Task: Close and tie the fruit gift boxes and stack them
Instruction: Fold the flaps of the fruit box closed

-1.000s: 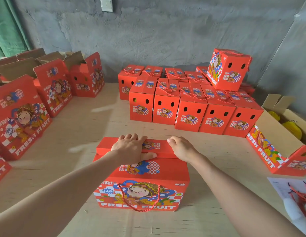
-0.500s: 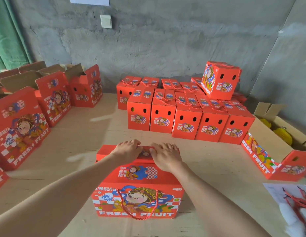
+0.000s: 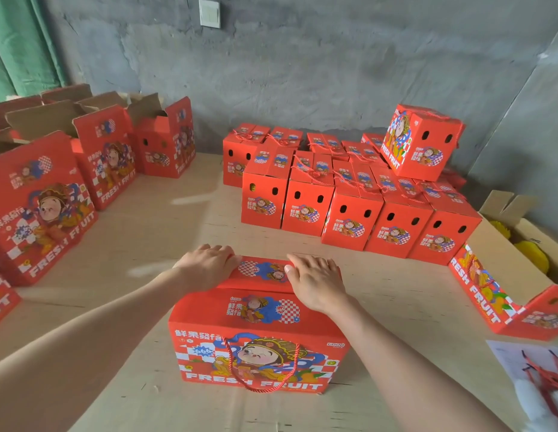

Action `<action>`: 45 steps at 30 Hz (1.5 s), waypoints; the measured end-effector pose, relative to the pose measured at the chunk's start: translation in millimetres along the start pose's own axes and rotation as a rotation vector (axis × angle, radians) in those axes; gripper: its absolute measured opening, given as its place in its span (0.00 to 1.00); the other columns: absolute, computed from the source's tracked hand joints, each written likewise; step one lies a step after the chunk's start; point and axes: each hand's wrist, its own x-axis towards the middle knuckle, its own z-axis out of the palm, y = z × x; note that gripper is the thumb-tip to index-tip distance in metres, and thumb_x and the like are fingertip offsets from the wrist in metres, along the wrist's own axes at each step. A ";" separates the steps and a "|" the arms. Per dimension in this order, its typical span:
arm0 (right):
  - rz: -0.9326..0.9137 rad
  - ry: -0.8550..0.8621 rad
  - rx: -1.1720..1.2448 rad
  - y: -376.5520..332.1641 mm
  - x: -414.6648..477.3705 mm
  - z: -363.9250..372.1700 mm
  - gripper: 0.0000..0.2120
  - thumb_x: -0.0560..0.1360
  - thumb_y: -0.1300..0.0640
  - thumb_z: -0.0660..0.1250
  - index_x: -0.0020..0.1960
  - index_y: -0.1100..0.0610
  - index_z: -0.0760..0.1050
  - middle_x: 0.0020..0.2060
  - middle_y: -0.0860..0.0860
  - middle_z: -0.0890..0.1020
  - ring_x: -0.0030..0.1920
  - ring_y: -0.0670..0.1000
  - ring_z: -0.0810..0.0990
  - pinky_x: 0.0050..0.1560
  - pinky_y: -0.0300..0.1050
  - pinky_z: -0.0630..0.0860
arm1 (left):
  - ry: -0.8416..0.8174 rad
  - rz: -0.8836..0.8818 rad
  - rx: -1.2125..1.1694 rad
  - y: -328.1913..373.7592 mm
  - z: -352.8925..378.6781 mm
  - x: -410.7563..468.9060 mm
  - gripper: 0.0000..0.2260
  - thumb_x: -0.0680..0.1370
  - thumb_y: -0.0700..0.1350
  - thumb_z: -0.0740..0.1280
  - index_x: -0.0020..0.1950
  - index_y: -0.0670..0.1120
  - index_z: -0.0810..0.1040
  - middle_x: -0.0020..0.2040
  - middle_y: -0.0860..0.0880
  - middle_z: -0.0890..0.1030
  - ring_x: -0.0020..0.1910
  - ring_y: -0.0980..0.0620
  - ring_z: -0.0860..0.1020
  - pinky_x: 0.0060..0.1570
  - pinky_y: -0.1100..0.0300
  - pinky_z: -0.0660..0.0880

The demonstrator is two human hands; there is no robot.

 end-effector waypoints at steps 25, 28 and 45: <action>-0.333 -0.190 -0.048 -94.3 7.1 -2.7 0.23 0.81 0.40 0.47 0.73 0.30 0.42 0.78 0.52 0.44 0.77 0.56 0.43 0.74 0.59 0.39 | 0.075 0.048 -0.984 -40.4 19.4 -51.2 0.22 0.81 0.49 0.60 0.74 0.56 0.59 0.77 0.54 0.55 0.73 0.54 0.58 0.64 0.62 0.64; -0.361 -0.196 -0.065 -90.7 7.1 -4.3 0.21 0.81 0.39 0.44 0.72 0.28 0.42 0.78 0.52 0.43 0.77 0.56 0.43 0.73 0.60 0.39 | 0.033 -0.013 -1.299 -36.1 16.6 -54.8 0.16 0.81 0.55 0.51 0.69 0.61 0.67 0.75 0.60 0.55 0.72 0.58 0.59 0.57 0.61 0.69; -0.318 -0.111 -0.100 -91.5 -3.9 5.2 0.25 0.81 0.39 0.42 0.77 0.39 0.43 0.77 0.49 0.39 0.77 0.53 0.36 0.74 0.56 0.34 | 0.125 -0.157 -0.349 -15.3 14.7 -43.9 0.23 0.82 0.42 0.50 0.78 0.53 0.54 0.79 0.51 0.45 0.77 0.50 0.45 0.75 0.47 0.46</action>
